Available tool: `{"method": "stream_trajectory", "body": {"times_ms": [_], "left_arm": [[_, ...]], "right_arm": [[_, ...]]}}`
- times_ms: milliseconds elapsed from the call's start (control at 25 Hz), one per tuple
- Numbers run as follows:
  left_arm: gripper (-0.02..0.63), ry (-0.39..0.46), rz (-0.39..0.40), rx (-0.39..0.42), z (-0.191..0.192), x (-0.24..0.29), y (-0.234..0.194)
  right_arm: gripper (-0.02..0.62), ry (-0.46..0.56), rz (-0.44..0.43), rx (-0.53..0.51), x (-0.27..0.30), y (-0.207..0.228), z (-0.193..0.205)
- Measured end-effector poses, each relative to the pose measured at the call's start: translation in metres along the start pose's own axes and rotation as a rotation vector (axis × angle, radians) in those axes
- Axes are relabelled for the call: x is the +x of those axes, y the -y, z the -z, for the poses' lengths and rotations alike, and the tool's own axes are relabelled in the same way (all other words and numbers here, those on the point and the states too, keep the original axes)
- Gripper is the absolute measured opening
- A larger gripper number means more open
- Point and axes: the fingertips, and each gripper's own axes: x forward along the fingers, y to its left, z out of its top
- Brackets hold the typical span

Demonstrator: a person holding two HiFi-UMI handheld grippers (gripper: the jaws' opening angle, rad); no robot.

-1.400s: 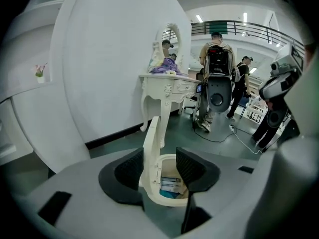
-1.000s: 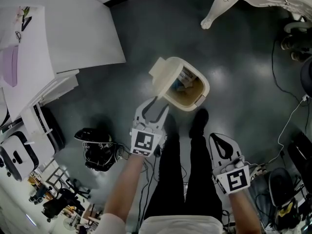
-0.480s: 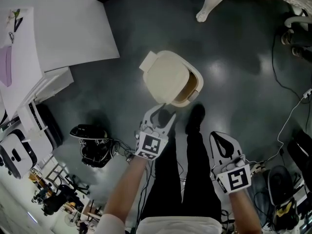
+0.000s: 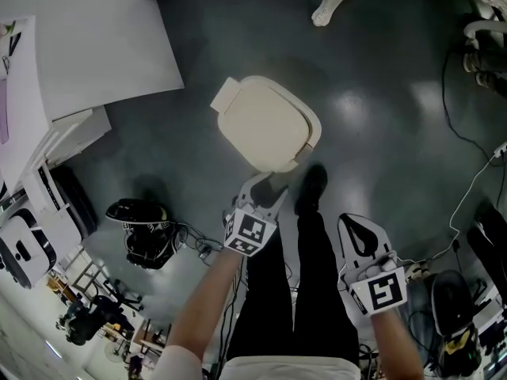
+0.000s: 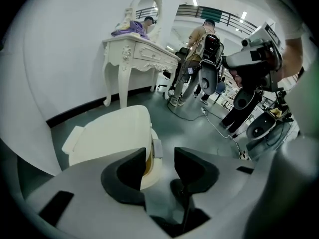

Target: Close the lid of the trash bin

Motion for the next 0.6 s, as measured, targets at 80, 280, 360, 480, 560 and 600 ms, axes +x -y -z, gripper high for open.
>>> {"method": "stream_trajectory", "body": {"times_ms": [80, 280, 360, 480, 560, 600], "left_arm": [[0.193, -0.017, 0.012, -0.018, 0.007, 0.010, 0.003], [0.195, -0.070, 0.035, -0.055, 0.024, 0.033, 0.008], [0.195, -0.087, 0.041, -0.082, 0.031, 0.042, 0.009], [0.195, -0.116, 0.047, -0.121, 0.040, 0.054, 0.007], [0.196, -0.140, 0.049, -0.130, 0.046, 0.061, 0.006], [0.198, -0.152, 0.049, -0.131, 0.048, 0.064, 0.006]], "right_arm": [[0.012, -0.004, 0.000, 0.005, -0.001, 0.005, 0.004], [0.012, -0.009, -0.002, 0.020, -0.002, 0.013, 0.018], [0.013, -0.014, -0.004, 0.025, -0.002, 0.015, 0.024], [0.012, -0.026, -0.007, 0.032, -0.002, 0.019, 0.032], [0.012, -0.031, -0.010, 0.035, -0.001, 0.021, 0.036], [0.012, -0.032, -0.011, 0.036, -0.001, 0.023, 0.037]]}}
